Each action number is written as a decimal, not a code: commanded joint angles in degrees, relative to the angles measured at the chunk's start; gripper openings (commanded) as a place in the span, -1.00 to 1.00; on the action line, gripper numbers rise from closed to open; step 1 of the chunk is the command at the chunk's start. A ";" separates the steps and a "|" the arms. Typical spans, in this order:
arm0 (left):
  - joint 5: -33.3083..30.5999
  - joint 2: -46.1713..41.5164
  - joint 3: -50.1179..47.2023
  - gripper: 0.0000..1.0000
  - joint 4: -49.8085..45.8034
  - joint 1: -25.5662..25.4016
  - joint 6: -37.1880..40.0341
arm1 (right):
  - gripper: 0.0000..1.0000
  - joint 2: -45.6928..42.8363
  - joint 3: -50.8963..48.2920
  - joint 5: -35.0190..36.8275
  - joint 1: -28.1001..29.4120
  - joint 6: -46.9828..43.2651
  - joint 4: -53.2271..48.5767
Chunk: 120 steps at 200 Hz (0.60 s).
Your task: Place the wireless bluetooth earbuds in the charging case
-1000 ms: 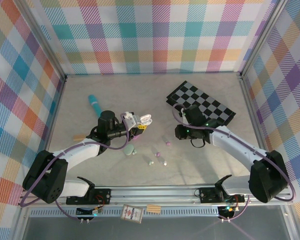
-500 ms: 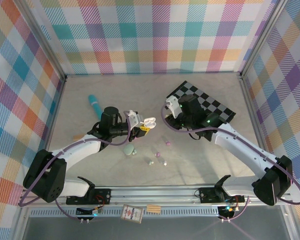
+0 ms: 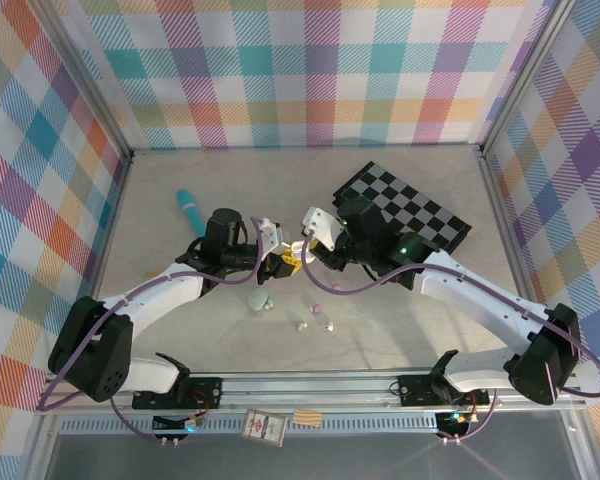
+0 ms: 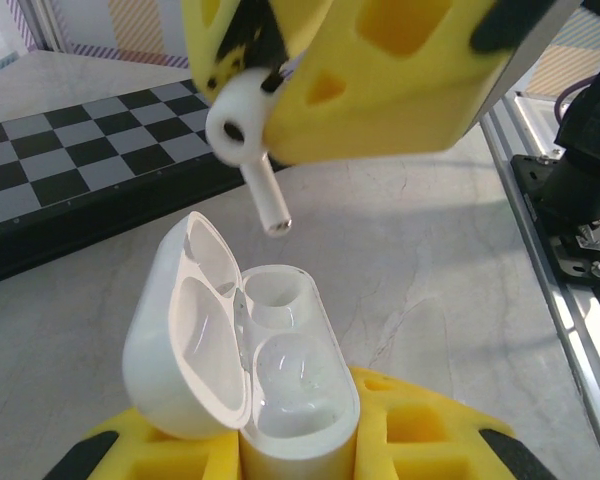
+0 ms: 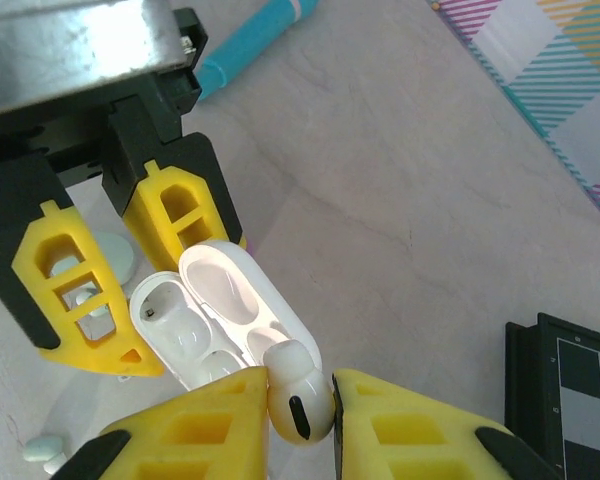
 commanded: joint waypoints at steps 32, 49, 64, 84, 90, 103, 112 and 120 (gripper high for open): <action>2.59 -0.02 1.78 -0.94 -1.08 -0.32 -0.30 | -0.54 1.70 1.34 1.12 0.86 -3.86 0.32; 2.53 0.09 1.84 -0.94 -0.76 -0.31 -0.54 | -0.54 2.19 1.40 1.82 0.86 -4.89 -0.69; 2.15 0.06 1.89 -0.94 -0.34 -0.27 -0.64 | -0.55 2.38 1.41 1.70 0.97 -5.35 -1.19; 1.36 0.02 1.61 -0.94 1.01 -0.33 -1.51 | -0.55 2.17 1.25 1.44 1.04 -5.39 -1.45; 1.35 0.08 1.70 -0.94 1.03 -0.33 -1.62 | -0.55 2.03 1.12 1.39 1.10 -5.49 -1.49; 1.57 0.26 2.05 -0.94 1.19 -0.33 -1.95 | -0.55 1.94 0.98 1.29 1.12 -5.67 -1.36; 1.65 0.28 2.14 -0.94 1.30 -0.33 -2.11 | -0.55 1.97 0.80 1.25 1.13 -5.84 -1.39; 1.68 0.30 2.19 -0.94 1.47 -0.33 -2.32 | -0.55 2.03 0.71 1.29 1.16 -6.09 -1.45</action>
